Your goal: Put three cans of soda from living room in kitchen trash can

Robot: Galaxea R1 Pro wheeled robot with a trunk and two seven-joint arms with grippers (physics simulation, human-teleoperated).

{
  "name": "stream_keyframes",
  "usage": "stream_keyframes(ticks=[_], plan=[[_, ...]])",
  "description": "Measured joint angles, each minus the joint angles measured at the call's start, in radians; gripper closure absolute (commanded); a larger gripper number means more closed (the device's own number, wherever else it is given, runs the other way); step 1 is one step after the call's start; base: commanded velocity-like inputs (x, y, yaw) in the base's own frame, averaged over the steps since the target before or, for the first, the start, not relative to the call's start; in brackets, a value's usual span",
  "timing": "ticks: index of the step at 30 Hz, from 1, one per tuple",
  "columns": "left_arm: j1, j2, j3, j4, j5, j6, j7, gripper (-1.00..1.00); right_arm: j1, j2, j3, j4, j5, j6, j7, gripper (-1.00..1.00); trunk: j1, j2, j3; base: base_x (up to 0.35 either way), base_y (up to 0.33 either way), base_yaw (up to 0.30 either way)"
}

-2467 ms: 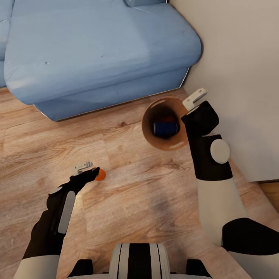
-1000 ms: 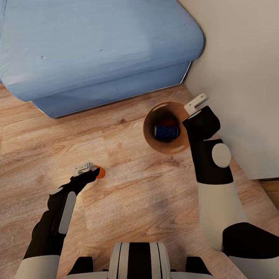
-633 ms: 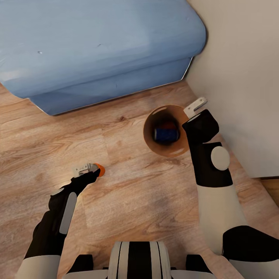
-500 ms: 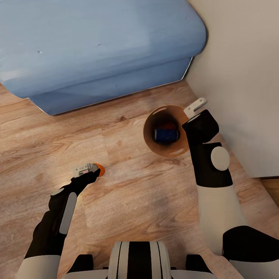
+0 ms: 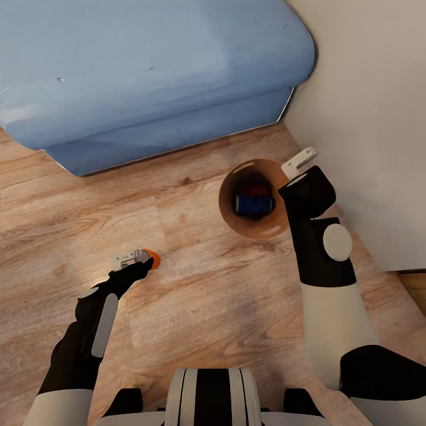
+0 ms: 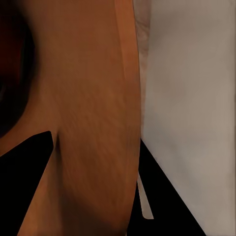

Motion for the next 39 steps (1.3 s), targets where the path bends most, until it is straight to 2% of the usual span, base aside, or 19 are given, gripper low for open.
stream_keyframes(ticks=[10,19,39], plan=[[0.0,0.0,-0.001,0.02,-0.001,-0.001,0.0,-1.0,-0.004,0.002,0.005,-0.03,0.004,0.0,0.006,1.0,0.0,0.0,0.0,0.0,0.0,0.0],[0.0,0.0,0.0,0.022,-0.003,-0.001,0.002,-1.0,-0.01,0.001,0.004,-0.035,0.005,0.0,0.064,1.0,0.0,0.0,0.0,0.0,0.0,0.0],[0.0,0.0,0.0,0.019,0.0,0.001,0.004,-1.0,-0.011,0.0,0.004,-0.035,0.011,0.0,0.074,1.0,0.0,0.0,0.0,0.004,0.0,0.0]])
